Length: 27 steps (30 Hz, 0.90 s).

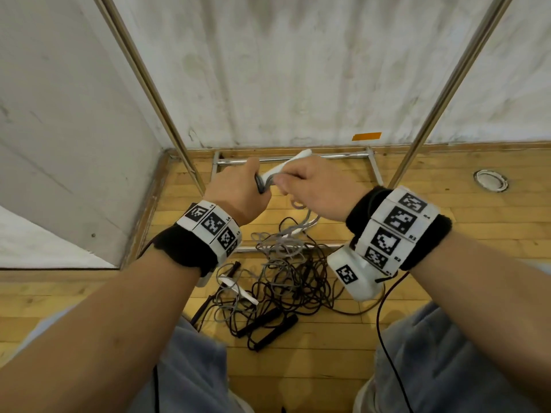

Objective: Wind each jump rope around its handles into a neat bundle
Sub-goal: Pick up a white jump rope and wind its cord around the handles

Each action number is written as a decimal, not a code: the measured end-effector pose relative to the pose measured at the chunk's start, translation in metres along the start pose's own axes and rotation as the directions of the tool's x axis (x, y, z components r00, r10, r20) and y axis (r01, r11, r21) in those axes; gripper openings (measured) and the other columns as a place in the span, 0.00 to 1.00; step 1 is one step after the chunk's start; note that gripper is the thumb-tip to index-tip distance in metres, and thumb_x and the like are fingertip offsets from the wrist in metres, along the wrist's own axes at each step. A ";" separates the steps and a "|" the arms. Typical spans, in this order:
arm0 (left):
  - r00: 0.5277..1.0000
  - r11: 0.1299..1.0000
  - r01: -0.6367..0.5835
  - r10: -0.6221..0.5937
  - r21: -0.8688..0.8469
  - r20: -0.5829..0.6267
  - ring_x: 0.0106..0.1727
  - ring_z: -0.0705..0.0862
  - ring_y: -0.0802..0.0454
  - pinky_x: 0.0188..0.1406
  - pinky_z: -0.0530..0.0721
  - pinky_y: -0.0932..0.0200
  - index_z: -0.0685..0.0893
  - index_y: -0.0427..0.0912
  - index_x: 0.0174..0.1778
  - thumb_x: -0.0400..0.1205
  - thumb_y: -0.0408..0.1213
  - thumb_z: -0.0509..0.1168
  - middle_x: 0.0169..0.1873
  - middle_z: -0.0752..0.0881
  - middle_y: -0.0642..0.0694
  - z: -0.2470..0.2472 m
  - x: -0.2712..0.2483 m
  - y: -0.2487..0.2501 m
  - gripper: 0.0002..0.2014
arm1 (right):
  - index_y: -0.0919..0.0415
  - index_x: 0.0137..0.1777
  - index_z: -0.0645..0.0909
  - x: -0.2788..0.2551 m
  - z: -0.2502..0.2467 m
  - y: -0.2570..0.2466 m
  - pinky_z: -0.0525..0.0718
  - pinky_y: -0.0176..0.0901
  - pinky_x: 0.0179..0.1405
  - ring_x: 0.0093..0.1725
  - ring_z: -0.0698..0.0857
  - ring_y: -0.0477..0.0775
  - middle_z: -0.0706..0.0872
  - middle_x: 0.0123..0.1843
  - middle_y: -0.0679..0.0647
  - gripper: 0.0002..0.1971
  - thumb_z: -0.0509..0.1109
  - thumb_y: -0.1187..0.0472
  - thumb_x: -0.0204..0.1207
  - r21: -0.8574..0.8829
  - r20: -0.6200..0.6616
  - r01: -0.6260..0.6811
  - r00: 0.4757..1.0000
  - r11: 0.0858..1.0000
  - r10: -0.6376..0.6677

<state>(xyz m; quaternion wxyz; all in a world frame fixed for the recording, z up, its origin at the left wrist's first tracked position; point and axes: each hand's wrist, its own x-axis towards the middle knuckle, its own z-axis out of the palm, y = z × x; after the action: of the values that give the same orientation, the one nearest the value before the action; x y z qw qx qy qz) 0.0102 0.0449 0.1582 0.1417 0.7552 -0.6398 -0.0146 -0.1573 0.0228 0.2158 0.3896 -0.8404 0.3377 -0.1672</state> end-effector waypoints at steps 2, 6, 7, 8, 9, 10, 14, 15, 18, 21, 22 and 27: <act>0.999 0.999 0.023 -0.024 0.037 0.040 0.25 0.70 0.55 0.21 0.59 0.60 0.65 0.49 0.41 0.77 0.46 0.63 0.27 0.72 0.53 0.001 0.001 -0.003 0.12 | 0.58 0.31 0.75 -0.001 -0.013 0.004 0.73 0.44 0.32 0.30 0.76 0.55 0.76 0.30 0.58 0.17 0.61 0.56 0.82 0.017 -0.083 -0.022 0.996 1.000 0.023; 0.993 0.995 0.031 -0.042 0.094 0.113 0.26 0.70 0.54 0.21 0.60 0.60 0.65 0.50 0.42 0.79 0.44 0.63 0.27 0.72 0.53 0.001 -0.003 0.003 0.11 | 0.66 0.37 0.80 0.003 -0.029 0.014 0.66 0.31 0.22 0.21 0.72 0.44 0.72 0.24 0.52 0.18 0.61 0.54 0.83 -0.138 -0.209 -0.073 0.977 0.988 0.043; 0.990 0.997 0.002 -0.014 0.082 0.143 0.26 0.71 0.54 0.21 0.61 0.60 0.65 0.50 0.41 0.78 0.43 0.64 0.28 0.73 0.54 0.001 -0.005 0.006 0.11 | 0.69 0.39 0.81 0.006 -0.031 0.016 0.65 0.31 0.21 0.21 0.69 0.45 0.70 0.23 0.51 0.20 0.61 0.53 0.83 -0.192 -0.226 -0.083 0.973 0.978 0.039; 0.984 0.998 -0.040 0.032 0.047 0.176 0.27 0.73 0.53 0.22 0.64 0.60 0.66 0.51 0.41 0.77 0.43 0.65 0.28 0.73 0.54 0.002 -0.007 0.008 0.11 | 0.70 0.40 0.81 0.008 -0.034 0.019 0.65 0.32 0.21 0.23 0.67 0.46 0.69 0.24 0.51 0.21 0.61 0.51 0.83 -0.232 -0.245 -0.095 0.969 0.968 0.037; 0.976 0.996 -0.091 0.090 -0.006 0.200 0.28 0.74 0.52 0.24 0.66 0.59 0.67 0.52 0.41 0.76 0.43 0.66 0.29 0.74 0.55 0.002 -0.010 0.010 0.11 | 0.71 0.40 0.81 0.010 -0.037 0.022 0.64 0.32 0.22 0.24 0.67 0.47 0.69 0.25 0.52 0.23 0.61 0.49 0.82 -0.251 -0.267 -0.105 0.963 0.962 0.036; 0.967 0.988 -0.138 0.148 -0.063 0.207 0.29 0.75 0.50 0.25 0.68 0.58 0.67 0.52 0.40 0.75 0.43 0.66 0.29 0.75 0.55 0.000 -0.012 0.011 0.12 | 0.71 0.39 0.81 0.012 -0.041 0.025 0.65 0.32 0.22 0.25 0.67 0.48 0.68 0.25 0.52 0.24 0.62 0.47 0.81 -0.241 -0.294 -0.119 0.955 0.963 0.045; 0.965 0.952 -0.216 0.242 -0.216 0.100 0.27 0.73 0.52 0.23 0.63 0.60 0.67 0.52 0.40 0.74 0.40 0.68 0.26 0.74 0.55 -0.017 -0.015 0.013 0.12 | 0.70 0.37 0.80 0.016 -0.058 0.032 0.62 0.27 0.16 0.18 0.65 0.43 0.66 0.23 0.52 0.26 0.66 0.43 0.77 -0.043 -0.319 -0.156 0.938 0.987 0.135; 0.966 0.946 -0.225 0.248 -0.235 0.076 0.26 0.73 0.53 0.23 0.63 0.61 0.67 0.52 0.39 0.74 0.40 0.67 0.25 0.74 0.54 -0.022 -0.015 0.013 0.12 | 0.70 0.35 0.79 0.017 -0.060 0.033 0.62 0.28 0.16 0.17 0.64 0.43 0.65 0.23 0.52 0.26 0.66 0.43 0.77 -0.013 -0.292 -0.161 0.945 0.987 0.150; 0.960 0.924 -0.258 0.277 -0.283 0.027 0.26 0.73 0.54 0.23 0.63 0.61 0.65 0.55 0.36 0.74 0.39 0.67 0.24 0.74 0.53 -0.034 -0.018 0.016 0.15 | 0.62 0.26 0.70 0.016 -0.061 0.036 0.62 0.29 0.16 0.17 0.61 0.45 0.63 0.19 0.47 0.26 0.67 0.43 0.77 0.105 -0.193 -0.181 0.961 0.978 0.199; 0.962 0.887 -0.256 0.272 -0.384 -0.014 0.26 0.73 0.58 0.22 0.65 0.61 0.67 0.55 0.36 0.71 0.41 0.66 0.25 0.74 0.53 -0.043 -0.023 0.023 0.12 | 0.54 0.26 0.68 0.020 -0.055 0.040 0.67 0.26 0.19 0.21 0.66 0.41 0.69 0.22 0.41 0.20 0.67 0.53 0.80 0.114 -0.090 -0.241 0.964 0.964 0.251; 0.967 0.868 -0.240 0.252 -0.434 -0.032 0.26 0.74 0.58 0.22 0.66 0.62 0.68 0.54 0.38 0.70 0.42 0.65 0.25 0.75 0.53 -0.046 -0.024 0.025 0.10 | 0.51 0.30 0.69 0.021 -0.050 0.041 0.69 0.27 0.22 0.25 0.69 0.39 0.71 0.26 0.41 0.17 0.66 0.59 0.80 0.092 -0.055 -0.275 0.958 0.957 0.281; 0.994 0.776 -0.106 0.069 -0.622 -0.082 0.24 0.72 0.62 0.21 0.65 0.66 0.66 0.54 0.37 0.70 0.41 0.68 0.26 0.73 0.54 -0.052 -0.023 0.029 0.14 | 0.53 0.25 0.69 0.020 -0.007 0.036 0.64 0.36 0.20 0.21 0.65 0.46 0.70 0.21 0.45 0.22 0.58 0.44 0.80 0.170 0.108 -0.264 0.963 0.949 0.249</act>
<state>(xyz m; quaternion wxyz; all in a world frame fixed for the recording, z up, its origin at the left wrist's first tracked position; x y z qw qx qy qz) -0.0114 0.0728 0.2110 0.4020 0.6350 -0.6291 -0.1985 -0.1628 -0.0115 0.1929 0.4976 -0.7564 0.4103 -0.1093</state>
